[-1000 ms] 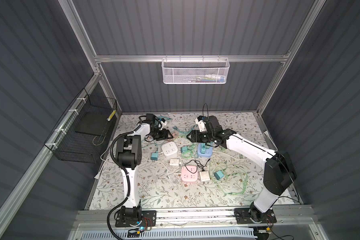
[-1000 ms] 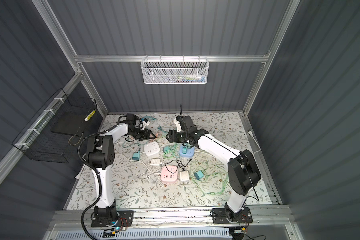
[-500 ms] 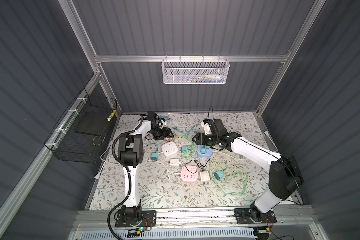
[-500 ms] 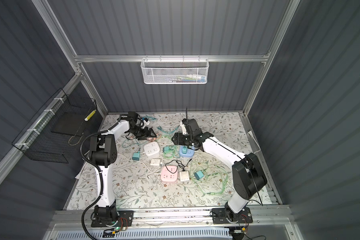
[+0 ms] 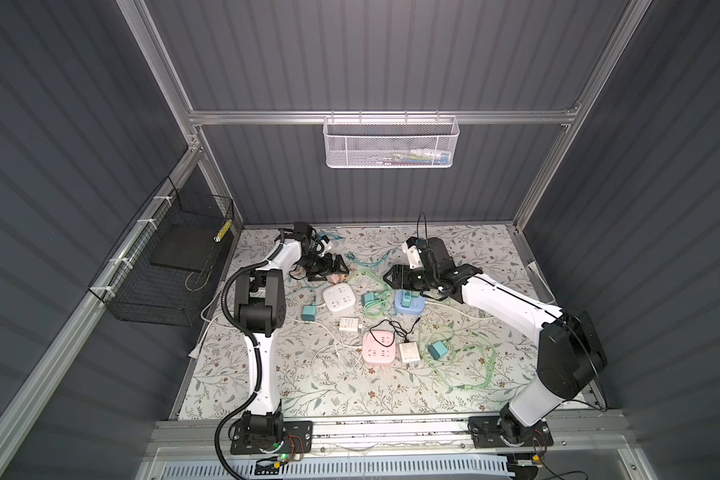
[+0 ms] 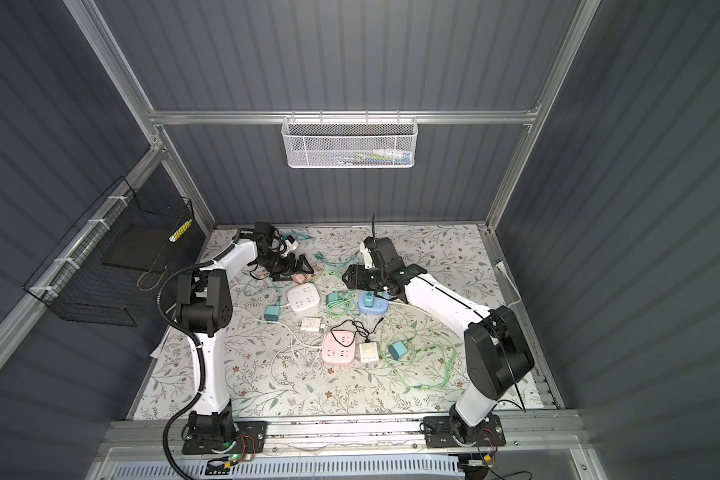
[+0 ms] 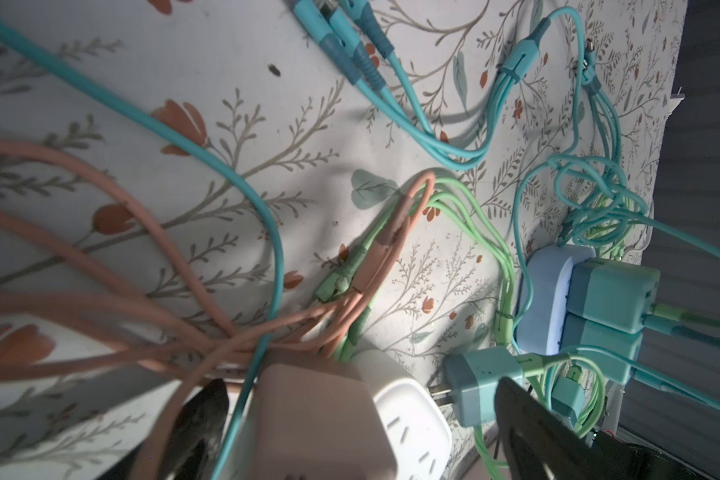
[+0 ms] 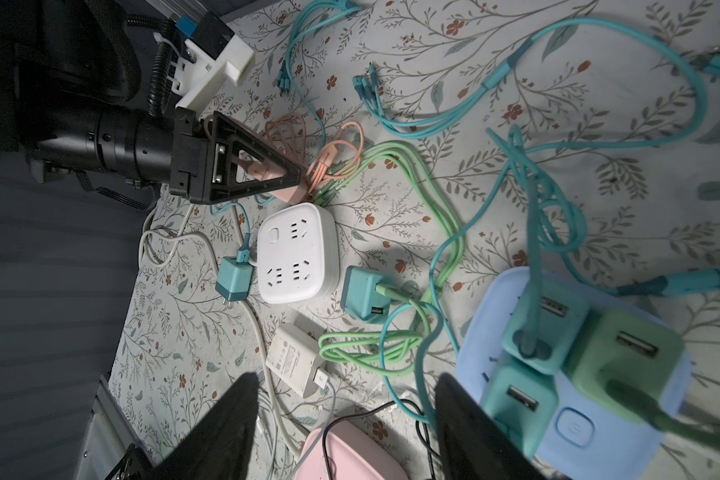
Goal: Pull the plug off the socket
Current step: 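Lower the pink charger onto the table and open the left gripper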
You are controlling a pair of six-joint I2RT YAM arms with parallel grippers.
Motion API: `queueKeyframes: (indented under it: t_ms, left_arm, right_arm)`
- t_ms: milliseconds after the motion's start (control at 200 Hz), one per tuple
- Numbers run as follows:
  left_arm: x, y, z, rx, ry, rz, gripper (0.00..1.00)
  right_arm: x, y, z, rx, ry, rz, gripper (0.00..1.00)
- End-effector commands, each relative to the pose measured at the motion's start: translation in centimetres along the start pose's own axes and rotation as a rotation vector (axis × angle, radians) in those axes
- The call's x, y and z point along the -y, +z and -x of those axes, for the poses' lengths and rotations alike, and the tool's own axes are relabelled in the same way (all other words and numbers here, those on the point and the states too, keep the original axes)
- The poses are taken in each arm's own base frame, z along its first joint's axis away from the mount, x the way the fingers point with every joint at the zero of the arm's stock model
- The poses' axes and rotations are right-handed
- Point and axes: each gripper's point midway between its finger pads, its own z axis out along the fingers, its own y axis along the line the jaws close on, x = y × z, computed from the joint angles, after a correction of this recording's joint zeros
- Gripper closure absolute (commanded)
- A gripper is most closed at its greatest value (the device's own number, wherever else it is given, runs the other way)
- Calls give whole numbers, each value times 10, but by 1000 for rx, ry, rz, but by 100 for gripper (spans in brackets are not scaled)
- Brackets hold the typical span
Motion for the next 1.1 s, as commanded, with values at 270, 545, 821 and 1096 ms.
queueKeyframes:
  t_ms: [270, 545, 821, 1096]
  left_arm:
    - [4, -37, -9, 23, -4, 112, 0]
    - [-12, -64, -13, 82, -5, 279, 0]
    - [-32, -95, -24, 118, -30, 427, 0]
    - [-17, -111, -23, 168, 4, 420, 0]
  right_arm:
    - [4, 4, -3, -5, 14, 0, 32]
    - [6, 3, -7, -11, 15, -2, 32]
    - [13, -3, -13, -9, 9, -23, 31]
    - [4, -23, -11, 36, -20, 21, 32]
